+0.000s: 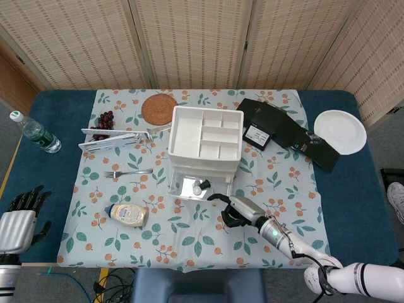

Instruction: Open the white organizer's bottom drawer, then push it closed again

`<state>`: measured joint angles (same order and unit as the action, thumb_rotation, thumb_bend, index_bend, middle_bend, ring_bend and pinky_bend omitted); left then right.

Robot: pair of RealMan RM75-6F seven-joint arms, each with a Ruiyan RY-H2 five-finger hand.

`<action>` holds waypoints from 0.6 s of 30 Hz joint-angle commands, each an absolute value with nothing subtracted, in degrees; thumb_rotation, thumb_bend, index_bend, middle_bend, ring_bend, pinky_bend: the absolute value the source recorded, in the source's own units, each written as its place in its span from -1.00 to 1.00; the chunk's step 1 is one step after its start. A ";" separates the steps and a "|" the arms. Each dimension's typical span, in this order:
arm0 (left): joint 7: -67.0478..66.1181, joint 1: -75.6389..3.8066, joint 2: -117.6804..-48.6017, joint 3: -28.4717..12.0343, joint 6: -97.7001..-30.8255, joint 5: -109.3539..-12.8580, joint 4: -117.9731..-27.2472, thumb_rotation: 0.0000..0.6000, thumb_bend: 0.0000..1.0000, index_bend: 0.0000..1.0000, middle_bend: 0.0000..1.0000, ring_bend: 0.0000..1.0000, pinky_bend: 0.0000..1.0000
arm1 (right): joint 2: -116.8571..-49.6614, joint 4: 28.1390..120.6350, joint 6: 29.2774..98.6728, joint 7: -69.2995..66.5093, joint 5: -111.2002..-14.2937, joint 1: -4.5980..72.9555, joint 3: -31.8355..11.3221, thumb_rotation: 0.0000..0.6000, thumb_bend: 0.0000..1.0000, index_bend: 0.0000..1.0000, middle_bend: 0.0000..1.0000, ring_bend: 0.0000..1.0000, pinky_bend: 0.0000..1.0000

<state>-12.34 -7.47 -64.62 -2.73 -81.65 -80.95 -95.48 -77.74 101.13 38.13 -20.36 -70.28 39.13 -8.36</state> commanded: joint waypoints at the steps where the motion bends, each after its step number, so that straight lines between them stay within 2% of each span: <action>1: -12.30 -7.43 -64.60 -2.67 -81.66 -81.00 -95.43 1.00 -0.31 -0.66 -0.78 -0.74 -0.72 | -77.44 101.80 38.27 -20.34 -71.03 38.88 -7.71 1.00 0.48 -0.65 0.82 1.00 1.00; 13: -11.95 -7.23 -64.53 -2.56 -81.78 -81.13 -95.35 1.00 -0.31 -0.66 -0.78 -0.74 -0.72 | -76.28 103.59 39.91 -20.76 -72.62 37.72 -6.30 1.00 0.48 -0.65 0.82 1.00 1.00; 16: -11.98 -7.25 -64.53 -2.56 -81.76 -81.17 -95.40 1.00 -0.31 -0.66 -0.78 -0.74 -0.72 | -76.07 103.86 40.57 -21.25 -73.30 37.27 -6.01 1.00 0.38 -0.88 0.81 1.00 1.00; 18: -12.02 -7.26 -64.55 -2.57 -81.79 -81.24 -95.43 1.00 -0.31 -0.66 -0.78 -0.74 -0.72 | -75.83 104.14 41.10 -21.96 -73.85 36.86 -5.85 1.00 0.20 -1.00 0.79 1.00 1.00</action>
<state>-12.01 -7.26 -64.55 -2.57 -81.79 -81.24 -95.43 -75.98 103.96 40.82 -21.68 -73.55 37.09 -5.96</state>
